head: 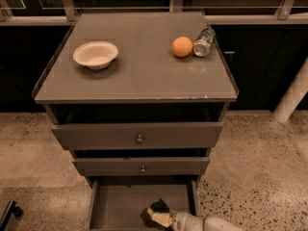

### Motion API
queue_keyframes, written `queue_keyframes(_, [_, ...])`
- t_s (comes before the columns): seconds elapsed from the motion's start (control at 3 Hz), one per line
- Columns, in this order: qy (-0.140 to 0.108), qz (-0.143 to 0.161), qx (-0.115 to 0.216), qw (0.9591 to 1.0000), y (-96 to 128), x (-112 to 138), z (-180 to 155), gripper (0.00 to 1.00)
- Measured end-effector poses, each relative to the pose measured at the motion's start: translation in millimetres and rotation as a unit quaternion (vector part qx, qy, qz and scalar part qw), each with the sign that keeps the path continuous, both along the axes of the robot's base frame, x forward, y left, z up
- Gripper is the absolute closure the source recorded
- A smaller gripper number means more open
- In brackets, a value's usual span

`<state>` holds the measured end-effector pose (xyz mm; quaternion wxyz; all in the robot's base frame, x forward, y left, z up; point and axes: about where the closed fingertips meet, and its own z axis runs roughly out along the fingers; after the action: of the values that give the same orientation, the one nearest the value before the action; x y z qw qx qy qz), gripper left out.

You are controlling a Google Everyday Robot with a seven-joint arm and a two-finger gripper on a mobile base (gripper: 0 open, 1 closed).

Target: Place sponge into bottom drawer

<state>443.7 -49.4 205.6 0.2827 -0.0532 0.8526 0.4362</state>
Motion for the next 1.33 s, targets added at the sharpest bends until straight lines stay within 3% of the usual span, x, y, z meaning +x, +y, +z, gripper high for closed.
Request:
queue_keyframes(0.33, [0.032,-0.003,-0.012,0.9994,4.0,2.3,-26.5,0.82])
queue_keyframes(1.33, [0.033,-0.001,-0.012,0.9994,5.4,2.4,-27.3,0.13])
